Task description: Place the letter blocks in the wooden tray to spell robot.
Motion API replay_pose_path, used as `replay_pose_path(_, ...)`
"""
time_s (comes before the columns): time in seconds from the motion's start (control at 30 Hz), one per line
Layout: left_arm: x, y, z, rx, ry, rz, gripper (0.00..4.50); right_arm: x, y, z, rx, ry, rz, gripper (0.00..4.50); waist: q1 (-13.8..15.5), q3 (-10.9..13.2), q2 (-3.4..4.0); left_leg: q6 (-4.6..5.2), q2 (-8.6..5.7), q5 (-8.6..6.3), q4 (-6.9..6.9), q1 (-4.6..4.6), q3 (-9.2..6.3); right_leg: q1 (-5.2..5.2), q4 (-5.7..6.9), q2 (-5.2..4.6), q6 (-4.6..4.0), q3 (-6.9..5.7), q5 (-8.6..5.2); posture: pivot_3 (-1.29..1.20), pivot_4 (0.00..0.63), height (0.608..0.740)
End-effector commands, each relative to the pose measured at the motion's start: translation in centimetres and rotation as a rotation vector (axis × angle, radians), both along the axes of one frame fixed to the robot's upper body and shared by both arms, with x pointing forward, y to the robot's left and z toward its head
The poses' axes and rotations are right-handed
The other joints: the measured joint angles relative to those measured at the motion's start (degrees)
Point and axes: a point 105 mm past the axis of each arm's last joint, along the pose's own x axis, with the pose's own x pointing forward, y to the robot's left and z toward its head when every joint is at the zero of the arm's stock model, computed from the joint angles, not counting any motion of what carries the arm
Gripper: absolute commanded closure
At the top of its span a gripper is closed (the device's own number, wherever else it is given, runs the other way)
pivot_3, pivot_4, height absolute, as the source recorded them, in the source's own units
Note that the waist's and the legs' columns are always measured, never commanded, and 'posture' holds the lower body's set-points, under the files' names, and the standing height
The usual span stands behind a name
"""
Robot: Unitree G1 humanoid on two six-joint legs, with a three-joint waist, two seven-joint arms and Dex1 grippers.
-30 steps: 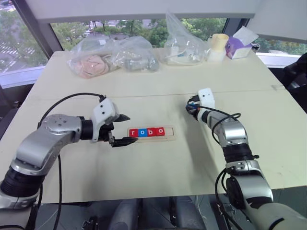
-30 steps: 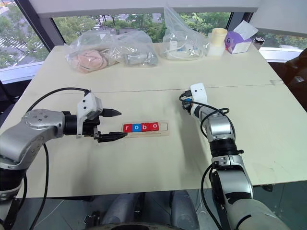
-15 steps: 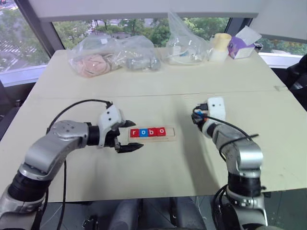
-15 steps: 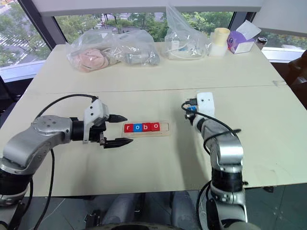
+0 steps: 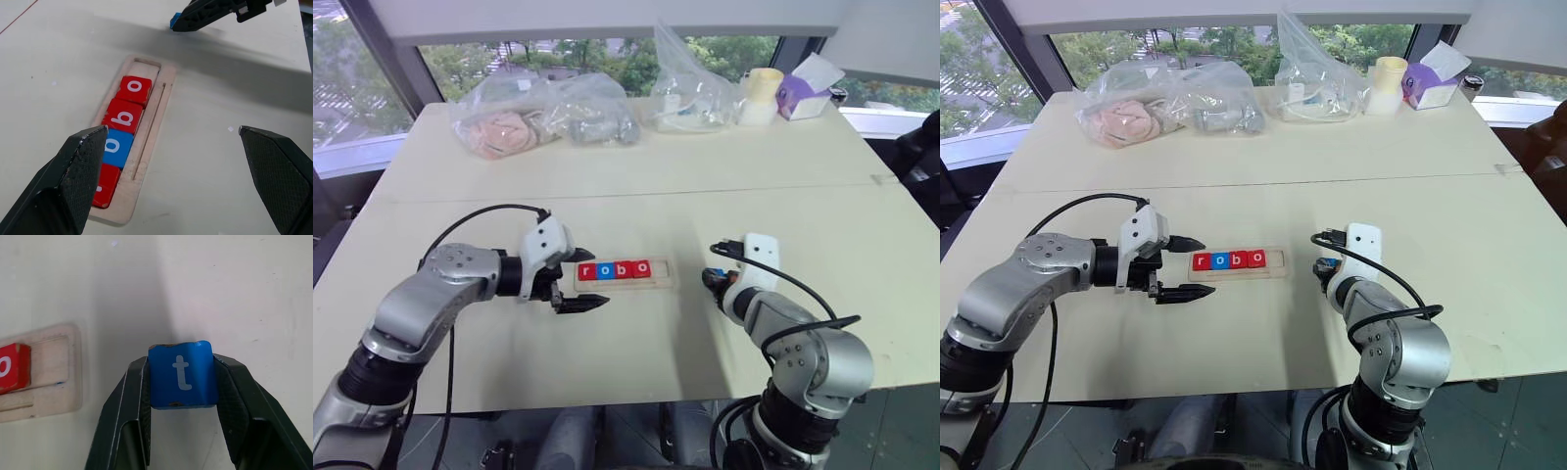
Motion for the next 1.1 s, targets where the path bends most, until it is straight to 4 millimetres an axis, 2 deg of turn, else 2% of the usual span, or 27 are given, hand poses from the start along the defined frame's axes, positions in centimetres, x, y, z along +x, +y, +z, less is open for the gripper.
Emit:
replay_pose_path(0.03,0.2,0.2,0.7,0.010,-0.046,-0.013,0.00,-0.1,0.5,0.1,0.028,-0.004,0.011,1.90,-0.03,0.00,0.00,0.00,0.00,0.00,0.00,0.00,0.00,0.00,0.00,0.00,0.00,0.00,0.00,0.00,0.150,0.740)
replay_pose_path(0.1,0.2,0.3,0.7,0.010,-0.047,-0.013,0.00,0.0,0.6,0.2,0.025,-0.006,0.021,0.87,-0.04,0.00,0.00,0.00,0.00,0.00,-0.01,0.00,0.00,0.00,0.00,0.00,0.00,0.00,0.00,0.00,0.150,0.740)
replay_pose_path(0.17,0.2,0.4,0.7,0.010,-0.046,-0.013,0.00,0.2,0.3,0.7,-0.003,-0.026,0.041,0.02,-0.07,0.00,0.00,0.00,0.00,0.00,-0.01,0.00,0.00,-0.01,0.00,0.00,0.00,0.00,0.00,0.00,0.150,0.740)
replay_pose_path(0.33,0.0,1.0,0.9,0.020,-0.040,-0.032,0.00,2.1,-1.9,4.8,-0.190,-0.273,0.186,0.02,0.04,0.03,0.04,0.00,-0.03,0.00,0.01,-0.06,0.02,-0.01,-0.07,-0.07,0.01,-0.03,0.00,0.00,0.150,0.740)
replay_pose_path(0.43,-0.1,1.3,1.1,0.030,-0.039,-0.068,0.00,2.7,-2.9,7.1,-0.232,-0.436,0.497,0.02,-0.04,0.05,0.02,0.00,-0.04,-0.01,0.00,-0.07,0.06,0.08,-0.20,-0.11,0.03,-0.10,-0.02,0.00,0.150,0.740)
replay_pose_path(0.5,0.0,1.3,1.1,0.042,-0.043,-0.085,0.00,2.1,-5.0,5.9,-0.390,-0.418,0.721,0.02,0.20,0.06,0.01,0.03,-0.01,-0.03,-0.01,-0.08,0.10,0.14,-0.27,-0.10,0.07,-0.14,-0.04,0.00,0.150,0.740)
replay_pose_path(0.57,0.1,1.3,1.2,0.049,-0.047,-0.096,0.00,1.7,-7.4,4.2,-0.494,-0.350,0.852,0.02,0.25,0.07,-0.03,0.12,-0.04,-0.07,0.00,-0.08,0.26,0.26,-0.32,-0.12,0.21,-0.19,-0.13,0.00,0.150,0.740)
replay_pose_path(0.67,0.1,1.3,1.2,0.052,-0.047,-0.104,0.00,1.2,-8.8,2.9,-0.550,-0.325,1.007,0.02,-0.21,0.09,-0.05,0.17,-0.03,-0.11,0.01,-0.08,0.39,0.30,-0.44,-0.16,0.21,-0.15,-0.10,0.00,0.150,0.740)
replay_pose_path(0.77,0.0,1.3,1.2,0.054,-0.046,-0.107,0.00,1.0,-9.1,2.4,-0.569,-0.335,1.131,0.02,-0.37,0.09,-0.06,0.19,-0.01,-0.11,0.01,-0.02,0.39,0.25,-0.33,-0.16,0.21,-0.01,-0.09,0.00,0.150,0.740)
replay_pose_path(0.8,0.0,1.2,1.2,0.054,-0.045,-0.108,0.00,1.5,-9.0,2.4,-0.572,-0.350,1.145,0.02,-0.36,0.10,-0.07,0.19,0.00,-0.11,0.04,0.01,0.38,0.25,-0.27,-0.16,0.21,0.00,-0.10,0.00,0.150,0.740)
replay_pose_path(0.9,-0.2,1.1,1.1,0.052,-0.041,-0.105,0.00,2.8,-8.5,1.9,-0.600,-0.366,1.205,0.02,-0.31,0.12,-0.07,0.18,0.01,-0.11,0.16,0.05,0.38,0.25,-0.14,-0.15,0.18,0.05,-0.08,0.00,0.150,0.740)
replay_pose_path(1.1,-0.5,1.3,1.2,0.047,-0.039,-0.078,0.00,3.6,-7.1,0.5,-0.634,-0.374,1.335,0.02,0.18,0.12,-0.10,0.16,-0.03,-0.10,0.15,0.00,0.27,0.24,-0.16,-0.17,0.16,0.01,-0.08,0.00,0.150,0.740)
